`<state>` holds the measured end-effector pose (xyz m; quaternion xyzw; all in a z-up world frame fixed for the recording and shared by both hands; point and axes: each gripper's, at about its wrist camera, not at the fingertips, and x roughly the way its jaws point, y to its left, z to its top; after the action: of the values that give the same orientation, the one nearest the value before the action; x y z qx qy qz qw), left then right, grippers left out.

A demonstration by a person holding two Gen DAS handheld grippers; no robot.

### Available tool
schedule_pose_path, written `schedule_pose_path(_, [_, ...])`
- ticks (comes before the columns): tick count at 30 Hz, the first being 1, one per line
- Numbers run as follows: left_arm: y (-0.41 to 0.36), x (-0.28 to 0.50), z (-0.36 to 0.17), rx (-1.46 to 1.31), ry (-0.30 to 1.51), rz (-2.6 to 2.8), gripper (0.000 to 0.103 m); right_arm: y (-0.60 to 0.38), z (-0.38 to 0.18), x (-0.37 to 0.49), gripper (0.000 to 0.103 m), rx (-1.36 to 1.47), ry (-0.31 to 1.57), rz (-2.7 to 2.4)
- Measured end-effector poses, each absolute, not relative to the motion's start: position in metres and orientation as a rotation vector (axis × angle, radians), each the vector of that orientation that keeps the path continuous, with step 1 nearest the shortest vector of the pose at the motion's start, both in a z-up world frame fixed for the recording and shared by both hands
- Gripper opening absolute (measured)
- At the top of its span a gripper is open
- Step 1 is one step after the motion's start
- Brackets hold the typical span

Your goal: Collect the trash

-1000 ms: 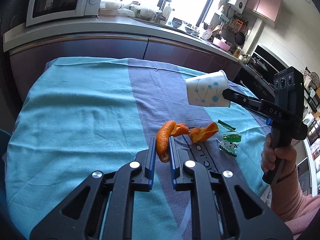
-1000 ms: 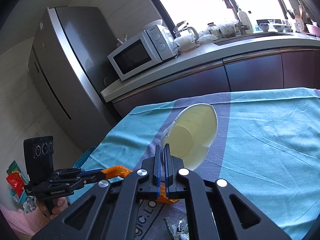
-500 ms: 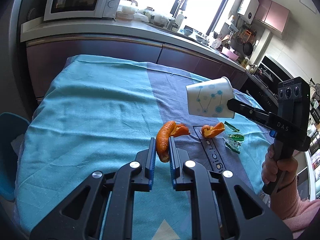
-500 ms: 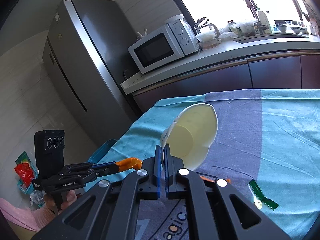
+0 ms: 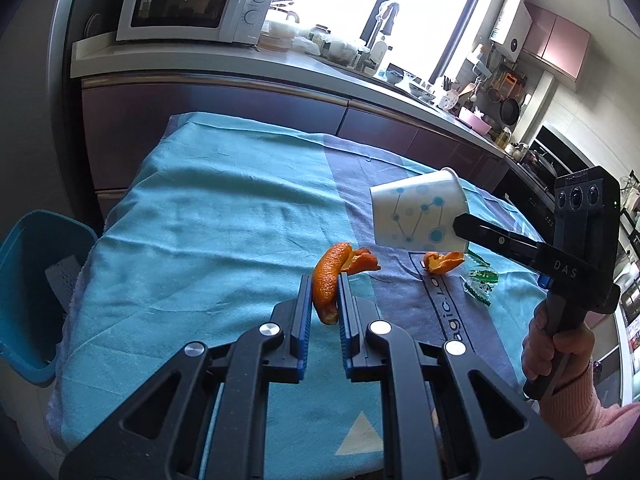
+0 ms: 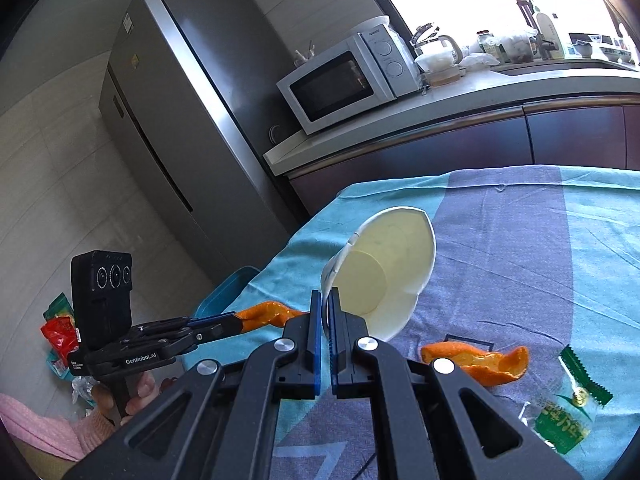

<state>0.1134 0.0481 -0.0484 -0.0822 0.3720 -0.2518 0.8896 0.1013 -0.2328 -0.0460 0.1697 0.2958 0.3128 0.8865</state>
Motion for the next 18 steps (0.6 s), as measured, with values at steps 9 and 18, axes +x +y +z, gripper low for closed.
schedule_pose_path(9, [0.064,0.11,-0.046,-0.177,0.766,-0.492,0.013,-0.217,-0.048,0.102,0.002,0.346,0.624,0.679])
schedule_pose_path(18, [0.078,0.107,-0.044,-0.187,0.758,-0.464,0.013,-0.206,-0.049,0.105,0.002,0.344,0.632,0.705])
